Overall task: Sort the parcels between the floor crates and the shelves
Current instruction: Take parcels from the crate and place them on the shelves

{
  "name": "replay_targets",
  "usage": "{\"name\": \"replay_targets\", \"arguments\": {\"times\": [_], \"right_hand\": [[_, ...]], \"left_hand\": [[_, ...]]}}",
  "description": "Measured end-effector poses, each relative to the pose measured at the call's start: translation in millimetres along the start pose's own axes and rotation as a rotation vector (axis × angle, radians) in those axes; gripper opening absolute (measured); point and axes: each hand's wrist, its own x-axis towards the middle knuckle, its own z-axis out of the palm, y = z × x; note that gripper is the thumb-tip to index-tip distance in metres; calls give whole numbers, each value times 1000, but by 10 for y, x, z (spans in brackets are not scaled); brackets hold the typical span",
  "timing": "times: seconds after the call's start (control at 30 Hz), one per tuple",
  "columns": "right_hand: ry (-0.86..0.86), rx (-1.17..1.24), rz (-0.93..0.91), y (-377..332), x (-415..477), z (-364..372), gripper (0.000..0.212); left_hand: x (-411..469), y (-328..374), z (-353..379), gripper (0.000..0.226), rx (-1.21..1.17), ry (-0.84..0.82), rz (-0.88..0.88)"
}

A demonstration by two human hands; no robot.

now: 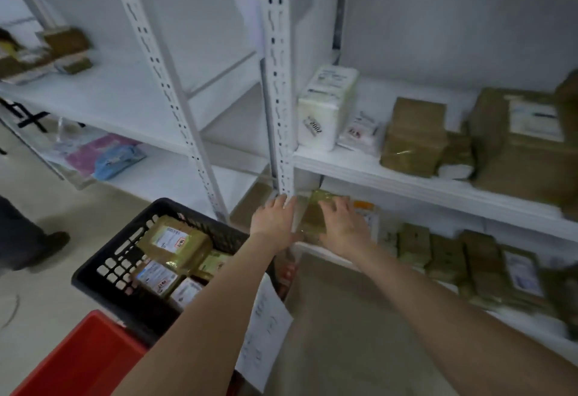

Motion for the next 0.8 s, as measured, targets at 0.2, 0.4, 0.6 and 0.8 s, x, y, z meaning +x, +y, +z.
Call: {"name": "replay_targets", "arguments": {"times": [0.2,0.4,0.6,0.8], "right_hand": [[170,0,82,934,-801,-866,66],[384,-28,115,1401,-1354,-1822,60],[694,-32,62,1546,-1491,-2806,54],[990,-55,-76,1336,-1279,-3812,47]], "left_hand": [[-221,1214,-719,89,12,126,132],[-416,2070,-1580,86,81,378,250],[-440,2487,-2547,70,126,640,366],[-306,2375,-3623,51,103,972,382]]}}
